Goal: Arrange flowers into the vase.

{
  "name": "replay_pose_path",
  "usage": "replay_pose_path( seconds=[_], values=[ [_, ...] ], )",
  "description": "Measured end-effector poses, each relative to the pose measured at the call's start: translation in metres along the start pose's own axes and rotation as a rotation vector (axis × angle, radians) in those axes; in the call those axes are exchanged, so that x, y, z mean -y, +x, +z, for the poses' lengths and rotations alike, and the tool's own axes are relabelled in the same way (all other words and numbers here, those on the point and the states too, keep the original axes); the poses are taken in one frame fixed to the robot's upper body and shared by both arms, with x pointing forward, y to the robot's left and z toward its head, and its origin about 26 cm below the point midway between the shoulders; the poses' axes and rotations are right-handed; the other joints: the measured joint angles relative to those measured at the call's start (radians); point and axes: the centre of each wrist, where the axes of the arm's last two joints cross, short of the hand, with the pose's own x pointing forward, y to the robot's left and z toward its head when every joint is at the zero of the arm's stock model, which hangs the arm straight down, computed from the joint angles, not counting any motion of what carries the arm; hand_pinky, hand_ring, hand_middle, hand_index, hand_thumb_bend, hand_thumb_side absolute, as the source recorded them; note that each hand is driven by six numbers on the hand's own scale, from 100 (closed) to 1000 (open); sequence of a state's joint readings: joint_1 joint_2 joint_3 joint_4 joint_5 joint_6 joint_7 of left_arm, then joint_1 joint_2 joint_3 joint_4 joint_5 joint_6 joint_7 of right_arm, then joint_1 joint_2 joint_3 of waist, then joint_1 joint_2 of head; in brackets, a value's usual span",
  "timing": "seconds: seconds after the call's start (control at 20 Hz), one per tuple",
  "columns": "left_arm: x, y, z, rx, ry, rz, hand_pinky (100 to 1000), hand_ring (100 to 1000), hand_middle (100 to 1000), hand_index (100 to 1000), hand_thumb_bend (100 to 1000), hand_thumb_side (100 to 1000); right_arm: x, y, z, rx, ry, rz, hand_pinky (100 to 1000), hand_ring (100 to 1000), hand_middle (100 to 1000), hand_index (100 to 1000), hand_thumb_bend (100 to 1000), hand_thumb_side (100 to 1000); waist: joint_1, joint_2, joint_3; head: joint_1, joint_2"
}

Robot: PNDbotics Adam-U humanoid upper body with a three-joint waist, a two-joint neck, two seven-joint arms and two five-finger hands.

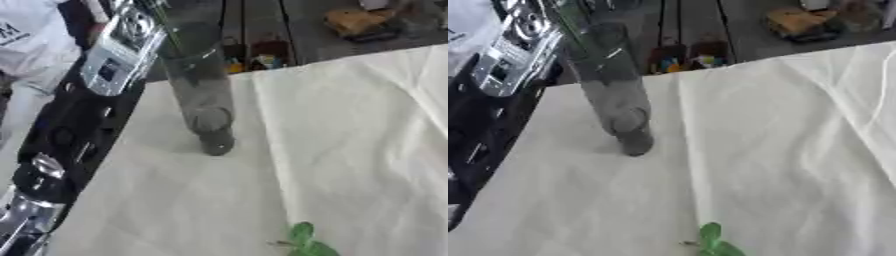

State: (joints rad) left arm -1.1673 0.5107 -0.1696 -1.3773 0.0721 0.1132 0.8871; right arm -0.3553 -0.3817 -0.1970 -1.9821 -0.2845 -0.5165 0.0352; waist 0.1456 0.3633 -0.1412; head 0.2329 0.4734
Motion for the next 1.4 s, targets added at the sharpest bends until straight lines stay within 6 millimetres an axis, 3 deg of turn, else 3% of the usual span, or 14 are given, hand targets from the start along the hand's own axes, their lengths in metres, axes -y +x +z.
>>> replay_pose_path(
  seconds=[0.25,0.7,0.95,1.4],
  values=[
    [0.000,-0.002,0.002,-0.024,-0.032,-0.022,289,525,531,100,225,793,0.000,0.000,0.000,-0.003,-0.005,0.000,773,843,533,821,100,1000,0.000,0.000,0.004,-0.005,0.000],
    [0.000,-0.005,0.005,-0.050,-0.067,-0.038,300,516,485,100,165,996,0.000,0.000,0.000,-0.008,-0.010,0.001,774,845,531,821,100,1000,-0.001,0.000,0.006,-0.008,-0.009],
    [0.001,-0.006,0.007,-0.055,-0.074,-0.035,308,518,482,122,109,1000,0.001,0.000,0.001,-0.014,-0.015,0.004,774,845,530,818,100,1000,-0.001,0.000,0.006,-0.011,-0.010],
    [-0.004,-0.011,0.008,-0.039,-0.099,-0.083,318,528,486,139,100,1000,0.002,0.000,0.001,-0.020,-0.020,0.010,775,847,529,817,100,1000,0.000,-0.002,0.013,-0.016,-0.010]
  ],
)
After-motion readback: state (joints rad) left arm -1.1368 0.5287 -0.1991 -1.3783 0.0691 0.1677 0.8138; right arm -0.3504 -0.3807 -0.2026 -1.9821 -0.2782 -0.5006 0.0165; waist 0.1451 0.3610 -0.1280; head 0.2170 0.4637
